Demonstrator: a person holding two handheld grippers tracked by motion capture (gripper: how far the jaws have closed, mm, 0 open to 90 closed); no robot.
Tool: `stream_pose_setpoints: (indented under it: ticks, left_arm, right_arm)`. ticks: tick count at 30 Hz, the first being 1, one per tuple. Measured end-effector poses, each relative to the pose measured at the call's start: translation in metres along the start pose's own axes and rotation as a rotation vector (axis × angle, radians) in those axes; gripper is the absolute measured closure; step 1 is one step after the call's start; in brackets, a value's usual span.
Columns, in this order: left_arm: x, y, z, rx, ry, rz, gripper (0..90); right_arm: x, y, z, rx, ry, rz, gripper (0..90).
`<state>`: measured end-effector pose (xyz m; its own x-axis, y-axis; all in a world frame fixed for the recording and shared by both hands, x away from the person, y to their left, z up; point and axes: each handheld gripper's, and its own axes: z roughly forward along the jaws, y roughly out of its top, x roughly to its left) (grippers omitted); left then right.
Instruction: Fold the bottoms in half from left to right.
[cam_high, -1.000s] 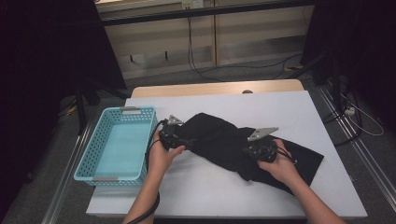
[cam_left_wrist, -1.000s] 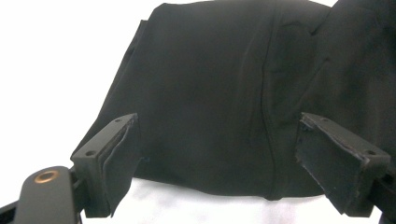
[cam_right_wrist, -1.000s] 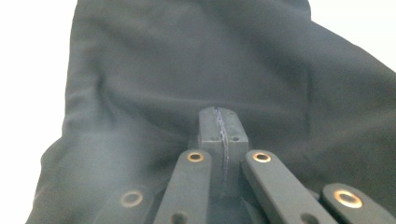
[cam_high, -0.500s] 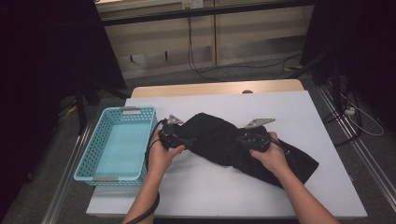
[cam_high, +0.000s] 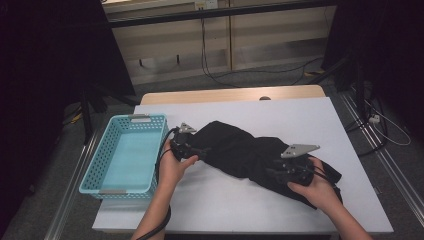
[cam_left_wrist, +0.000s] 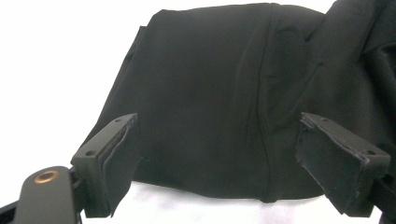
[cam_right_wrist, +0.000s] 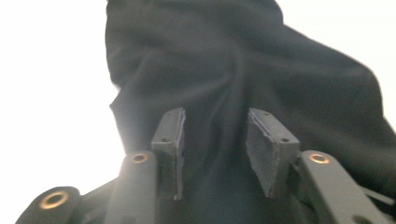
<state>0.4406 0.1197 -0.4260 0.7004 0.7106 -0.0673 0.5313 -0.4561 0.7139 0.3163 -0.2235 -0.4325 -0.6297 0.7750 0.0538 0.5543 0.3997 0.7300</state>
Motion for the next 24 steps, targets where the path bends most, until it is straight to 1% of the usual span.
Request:
stream_pose_setpoints:
  ticks: [3,5,6,8,9,10,11,13,14,16,17,18,19,20,22,23,24]
  left_arm:
    - [-0.001,-0.001,0.0,-0.003,0.008,0.005,15.3]
    - [-0.001,-0.001,-0.001,-0.004,0.009,0.003,15.3]
    - [-0.001,-0.002,-0.001,-0.002,0.009,0.004,15.3]
    - [-0.002,-0.002,-0.001,0.0,0.006,0.003,15.3]
    - [-0.001,-0.002,-0.001,0.013,0.006,0.015,15.2]
    - [-0.002,-0.002,-0.001,0.003,0.007,0.004,15.3]
    - [-0.002,-0.002,-0.001,0.0,0.007,0.007,15.2]
    - [-0.003,-0.002,-0.001,-0.003,0.001,0.004,15.2]
    - [-0.003,-0.001,-0.002,-0.001,0.003,0.01,15.2]
    - [-0.004,-0.002,-0.002,0.002,-0.002,0.01,15.2]
    - [-0.004,-0.002,-0.002,0.002,0.002,0.015,15.2]
    - [-0.004,-0.002,-0.001,-0.001,0.001,0.007,15.2]
    - [-0.004,-0.003,-0.001,0.001,0.002,0.009,15.2]
    - [-0.004,-0.003,-0.002,0.009,-0.002,0.008,15.2]
    - [-0.003,-0.003,0.0,0.007,0.0,0.008,15.2]
    - [-0.003,-0.003,0.0,0.005,-0.002,0.002,15.2]
    - [-0.003,-0.003,0.0,0.01,0.0,0.008,15.2]
  right_arm:
    - [0.006,-0.014,-0.004,0.028,0.021,-0.002,61.1]
    - [0.01,-0.02,-0.008,0.048,0.015,-0.013,61.3]
    - [0.011,-0.023,-0.01,0.047,0.013,-0.019,60.9]
    - [0.011,-0.028,-0.016,0.043,0.014,-0.01,60.5]
    - [0.011,-0.03,-0.02,0.042,0.012,-0.003,60.9]
    - [0.012,-0.034,-0.022,0.042,0.012,-0.004,62.1]
    - [0.013,-0.037,-0.025,0.051,0.013,-0.006,63.1]
    - [0.014,-0.042,-0.029,0.059,-0.002,-0.022,65.1]
    - [0.015,-0.043,-0.031,0.057,0.003,-0.02,65.7]
    - [0.015,-0.046,-0.036,0.058,-0.008,-0.028,65.2]
    - [0.015,-0.047,-0.038,0.058,-0.01,-0.033,64.1]
    - [0.015,-0.048,-0.04,0.055,-0.009,-0.035,63.4]
    - [0.016,-0.049,-0.042,0.058,-0.008,-0.036,62.5]
    - [0.017,-0.051,-0.044,0.054,-0.012,-0.042,60.5]
    - [0.019,-0.055,-0.048,0.06,-0.009,-0.058,58.4]
    - [0.02,-0.057,-0.049,0.066,-0.02,-0.068,57.4]
    - [0.021,-0.06,-0.048,0.08,-0.033,-0.076,56.6]
